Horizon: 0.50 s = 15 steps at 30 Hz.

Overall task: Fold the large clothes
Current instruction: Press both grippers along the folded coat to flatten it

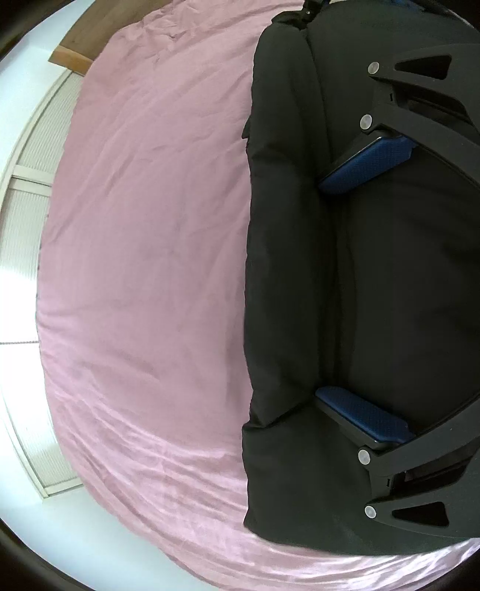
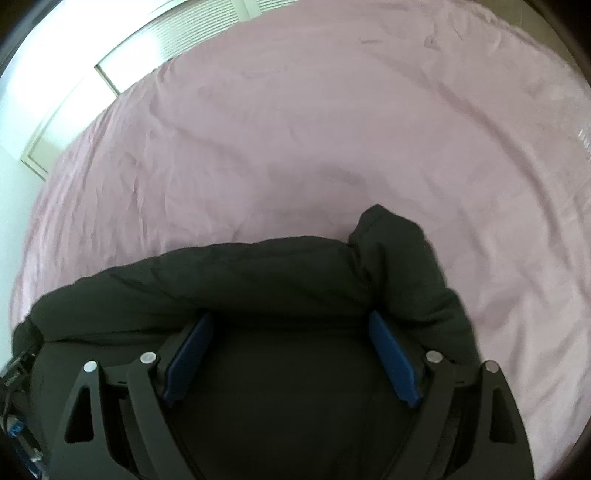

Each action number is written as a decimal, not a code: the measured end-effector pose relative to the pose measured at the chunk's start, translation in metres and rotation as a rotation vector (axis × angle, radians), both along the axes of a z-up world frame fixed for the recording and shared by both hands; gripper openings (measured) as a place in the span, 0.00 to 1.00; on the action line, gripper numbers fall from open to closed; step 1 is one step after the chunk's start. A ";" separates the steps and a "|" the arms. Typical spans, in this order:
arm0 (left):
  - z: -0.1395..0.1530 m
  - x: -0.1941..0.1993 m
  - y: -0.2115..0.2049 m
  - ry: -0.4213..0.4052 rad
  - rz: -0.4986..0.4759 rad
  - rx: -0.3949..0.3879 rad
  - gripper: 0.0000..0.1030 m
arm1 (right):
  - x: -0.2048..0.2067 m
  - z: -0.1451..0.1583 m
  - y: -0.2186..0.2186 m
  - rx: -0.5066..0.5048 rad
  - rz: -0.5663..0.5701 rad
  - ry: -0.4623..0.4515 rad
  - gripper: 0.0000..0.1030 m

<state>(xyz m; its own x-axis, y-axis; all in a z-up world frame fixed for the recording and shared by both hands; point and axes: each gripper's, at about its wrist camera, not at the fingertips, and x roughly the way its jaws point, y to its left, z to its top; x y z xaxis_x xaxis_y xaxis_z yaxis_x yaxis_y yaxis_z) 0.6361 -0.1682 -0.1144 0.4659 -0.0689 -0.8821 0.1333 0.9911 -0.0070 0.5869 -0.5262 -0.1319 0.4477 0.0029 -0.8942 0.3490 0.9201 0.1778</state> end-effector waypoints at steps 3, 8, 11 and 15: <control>0.018 -0.015 0.005 -0.048 -0.011 0.023 0.99 | -0.006 0.020 0.002 -0.071 0.006 0.003 0.84; 0.044 -0.044 0.019 -0.113 -0.033 0.041 0.98 | -0.029 0.058 0.020 -0.162 0.104 -0.065 0.84; 0.055 -0.067 0.023 -0.146 -0.053 0.058 0.98 | -0.050 0.074 0.037 -0.196 0.170 -0.099 0.84; 0.061 -0.099 0.025 -0.162 -0.072 0.057 0.98 | -0.078 0.086 0.065 -0.220 0.259 -0.126 0.84</control>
<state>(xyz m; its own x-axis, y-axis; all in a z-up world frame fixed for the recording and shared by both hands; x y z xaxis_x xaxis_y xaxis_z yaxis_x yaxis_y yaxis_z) 0.5366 -0.1435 -0.0535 0.5981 -0.0588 -0.7993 0.1984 0.9771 0.0765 0.5093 -0.4613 -0.0464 0.5639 -0.0556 -0.8239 0.0873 0.9962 -0.0075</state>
